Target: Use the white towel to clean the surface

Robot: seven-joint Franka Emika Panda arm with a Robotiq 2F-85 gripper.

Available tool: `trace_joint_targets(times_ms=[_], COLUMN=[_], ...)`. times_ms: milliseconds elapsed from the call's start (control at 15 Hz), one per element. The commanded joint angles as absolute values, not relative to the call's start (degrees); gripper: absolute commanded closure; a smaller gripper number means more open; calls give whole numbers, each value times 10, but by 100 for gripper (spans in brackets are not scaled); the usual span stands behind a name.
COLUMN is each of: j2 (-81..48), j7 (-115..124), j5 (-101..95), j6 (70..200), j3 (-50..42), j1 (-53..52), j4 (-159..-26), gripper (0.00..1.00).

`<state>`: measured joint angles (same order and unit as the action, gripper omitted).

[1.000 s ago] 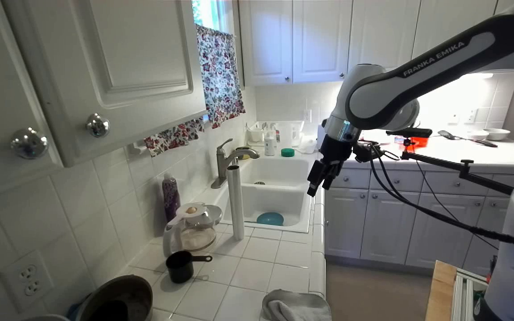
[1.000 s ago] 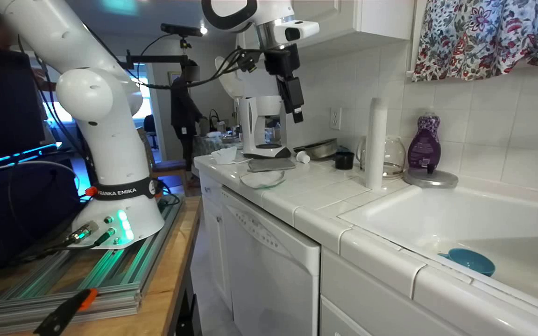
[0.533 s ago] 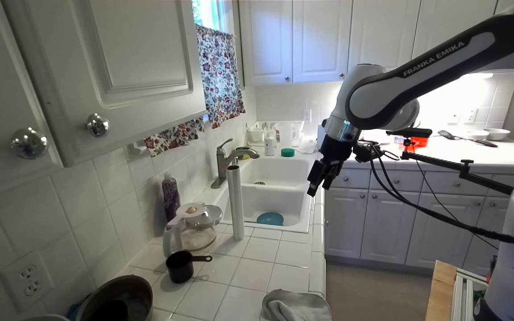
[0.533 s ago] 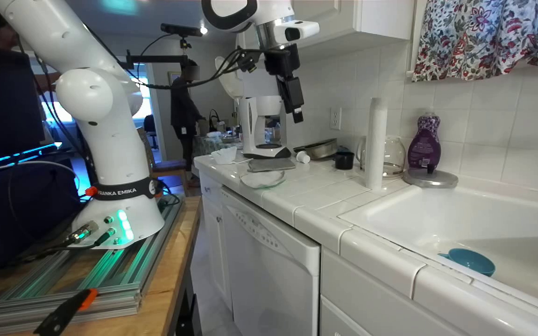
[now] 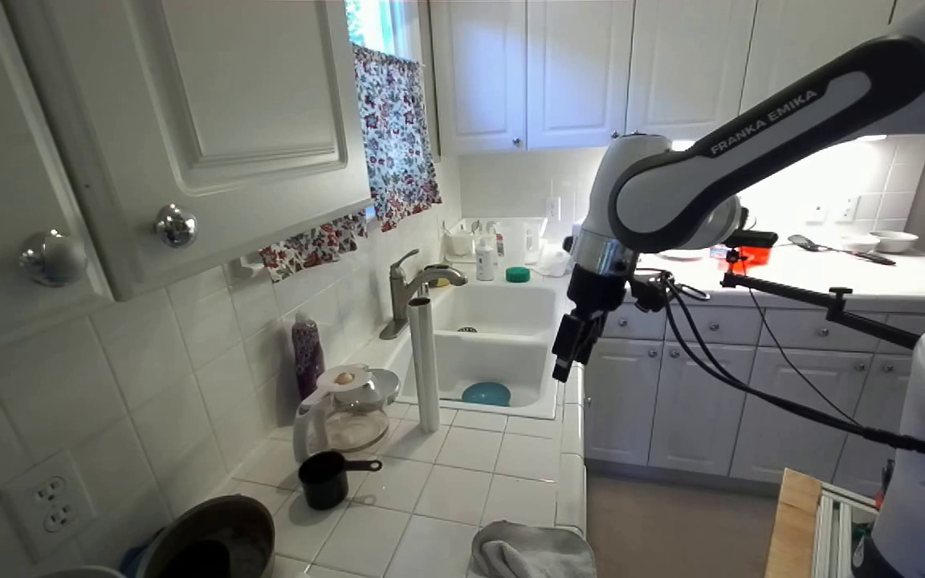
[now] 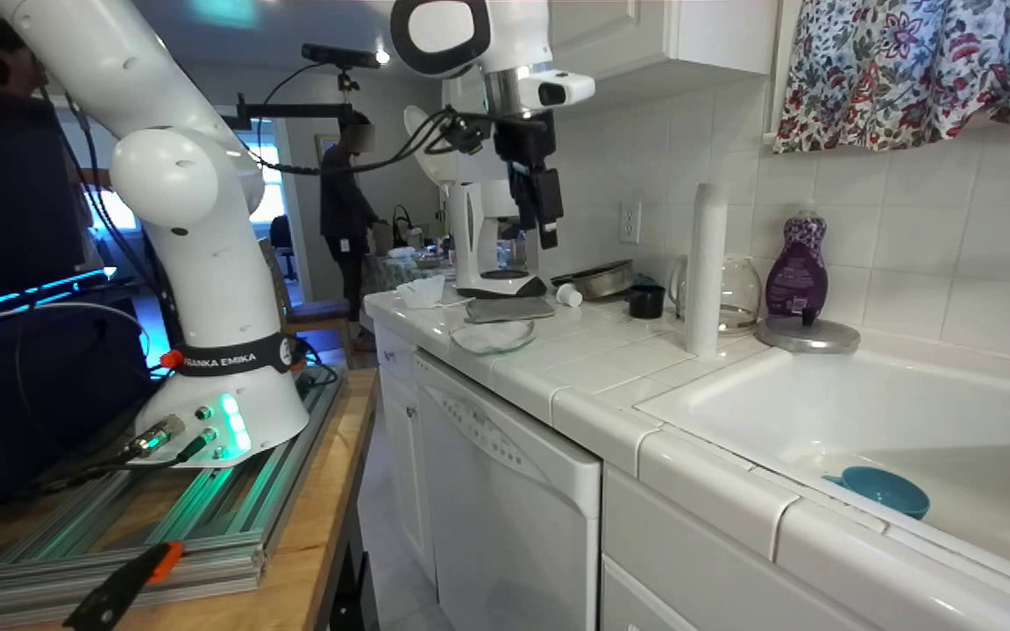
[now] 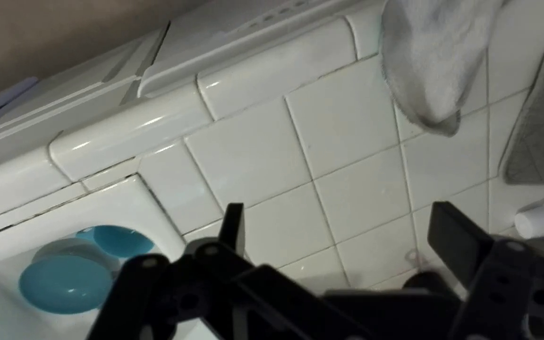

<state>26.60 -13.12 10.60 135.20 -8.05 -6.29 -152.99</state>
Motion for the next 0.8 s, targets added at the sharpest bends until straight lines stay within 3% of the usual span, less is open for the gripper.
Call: trace_joint_targets(times_ms=[0,733], j2=[206,83], j7=[-211,-330], j5=[150,160], j6=[1345,1260], j3=[-78,16], j1=[-108,-174], j4=[-1534,-1519], gripper=[0,0])
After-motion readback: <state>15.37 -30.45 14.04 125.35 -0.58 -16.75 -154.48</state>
